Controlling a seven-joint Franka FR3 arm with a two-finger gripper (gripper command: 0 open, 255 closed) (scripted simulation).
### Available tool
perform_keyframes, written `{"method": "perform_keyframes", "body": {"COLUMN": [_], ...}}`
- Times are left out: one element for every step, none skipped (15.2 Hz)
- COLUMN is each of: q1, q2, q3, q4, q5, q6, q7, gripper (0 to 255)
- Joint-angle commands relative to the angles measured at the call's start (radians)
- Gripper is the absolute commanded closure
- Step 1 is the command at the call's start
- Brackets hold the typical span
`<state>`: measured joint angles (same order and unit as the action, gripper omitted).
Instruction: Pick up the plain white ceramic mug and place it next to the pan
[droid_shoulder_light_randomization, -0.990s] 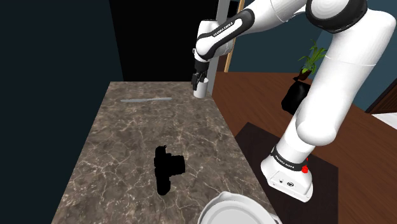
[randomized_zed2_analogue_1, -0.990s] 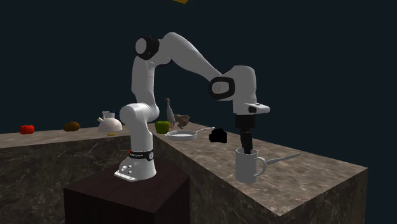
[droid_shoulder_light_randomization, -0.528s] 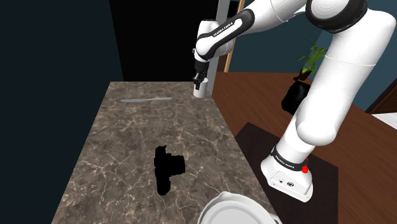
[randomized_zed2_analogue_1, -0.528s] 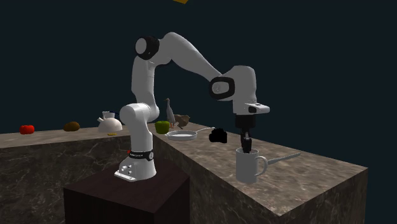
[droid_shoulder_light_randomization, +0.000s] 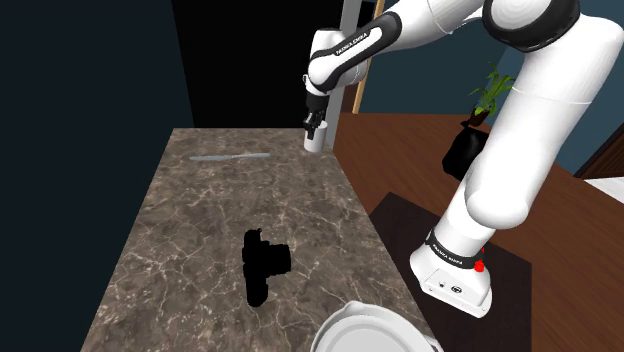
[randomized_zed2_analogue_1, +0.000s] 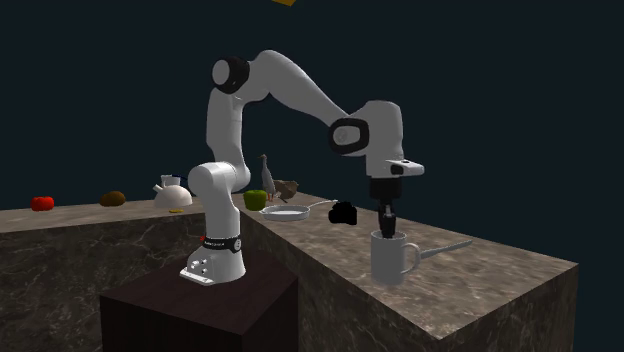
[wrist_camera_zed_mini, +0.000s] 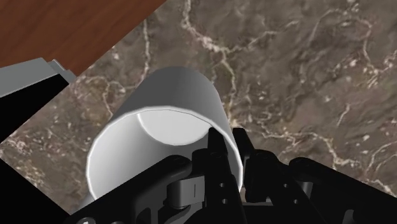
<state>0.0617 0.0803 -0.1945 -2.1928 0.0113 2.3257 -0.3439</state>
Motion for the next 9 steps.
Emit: {"method": "perform_keyframes", "body": {"q1": [0.000,0.001,0.001,0.001,0.001,0.001,0.002,0.002,0.002], "q2": [-0.015,-0.022,-0.030,-0.037,-0.043,-0.050,-0.056,-0.062,-0.068], "q3": [0.000,-0.001,-0.001,-0.001,-0.001,-0.001,-0.001,-0.001,-0.001], "q4": [0.009,0.015,0.021,0.027,0.033,0.040,0.047,0.054,0.061], "q5": [-0.004,-0.006,-0.008,-0.010,-0.011,-0.013,-0.015,-0.016,-0.017], "q6": [-0.024,-0.037,-0.050,-0.063,-0.076,-0.089,-0.102,-0.115,-0.128], "q7": [0.003,0.004,0.005,0.006,0.008,0.009,0.010,0.011,0.012], "gripper": [255,255,255,255,255,255,255,255,255]}}
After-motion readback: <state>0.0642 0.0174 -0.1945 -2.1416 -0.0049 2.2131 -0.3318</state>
